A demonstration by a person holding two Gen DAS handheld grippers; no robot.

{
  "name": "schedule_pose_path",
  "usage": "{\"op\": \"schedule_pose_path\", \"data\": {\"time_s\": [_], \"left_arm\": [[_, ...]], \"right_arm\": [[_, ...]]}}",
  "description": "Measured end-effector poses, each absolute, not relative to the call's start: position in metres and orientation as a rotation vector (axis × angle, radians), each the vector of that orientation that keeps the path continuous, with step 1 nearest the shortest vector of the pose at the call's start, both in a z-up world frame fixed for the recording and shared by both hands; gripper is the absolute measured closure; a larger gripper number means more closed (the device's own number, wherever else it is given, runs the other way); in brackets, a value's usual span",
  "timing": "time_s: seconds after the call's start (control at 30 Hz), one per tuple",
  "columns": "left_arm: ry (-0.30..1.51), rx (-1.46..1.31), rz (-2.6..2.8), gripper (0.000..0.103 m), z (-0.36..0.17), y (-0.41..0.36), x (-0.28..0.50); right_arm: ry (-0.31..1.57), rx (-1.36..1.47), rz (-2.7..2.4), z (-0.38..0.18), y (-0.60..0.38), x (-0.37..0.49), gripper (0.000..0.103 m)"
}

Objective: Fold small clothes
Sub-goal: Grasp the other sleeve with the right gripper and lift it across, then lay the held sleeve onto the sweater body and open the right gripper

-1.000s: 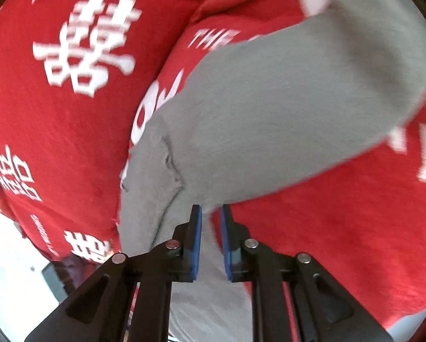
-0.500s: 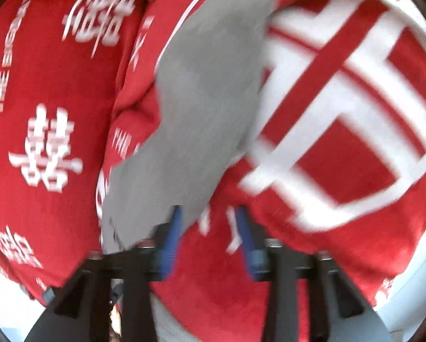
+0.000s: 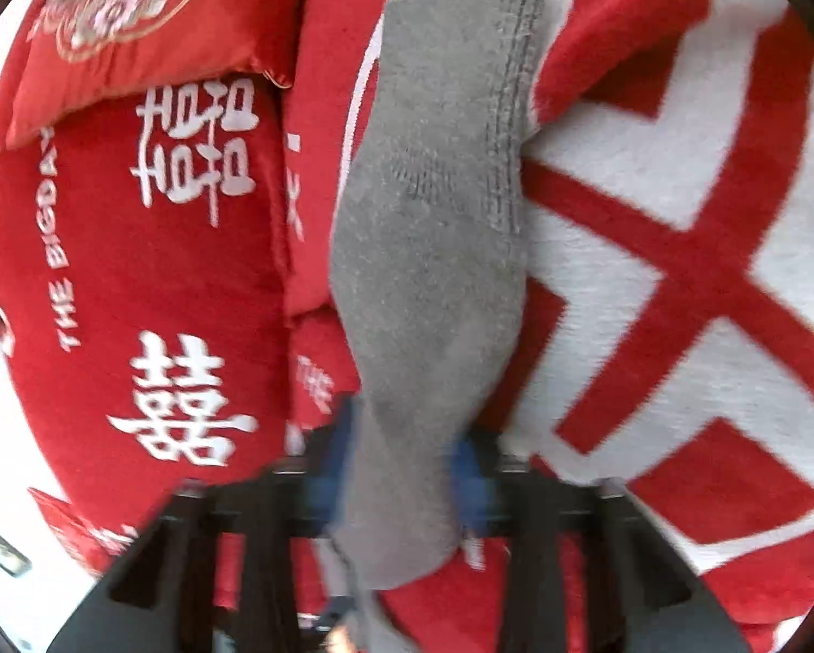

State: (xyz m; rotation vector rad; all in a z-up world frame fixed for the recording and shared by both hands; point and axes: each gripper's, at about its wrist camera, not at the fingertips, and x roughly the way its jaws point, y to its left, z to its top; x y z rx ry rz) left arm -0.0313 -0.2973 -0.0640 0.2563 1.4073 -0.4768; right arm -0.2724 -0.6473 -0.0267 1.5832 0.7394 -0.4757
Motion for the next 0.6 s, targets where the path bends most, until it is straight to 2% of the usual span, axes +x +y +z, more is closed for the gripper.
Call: {"op": "schedule_pose_path", "data": {"time_s": [0.3, 0.43, 0.6], "left_arm": [[1.384, 0.185, -0.464, 0.023, -0.049, -0.261, -0.024], [1.374, 0.14, -0.418, 0.023, -0.045, -0.22, -0.015], [1.355, 0.127, -0.349, 0.023, -0.047, -0.165, -0.005]], "right_arm": [[0.578, 1.676, -0.231, -0.01, -0.615, -0.236, 0.095], [0.617, 1.63, -0.089, 0.004, -0.584, -0.19, 0.095], [0.754, 1.468, 0.102, 0.023, -0.519, -0.113, 0.095]]}}
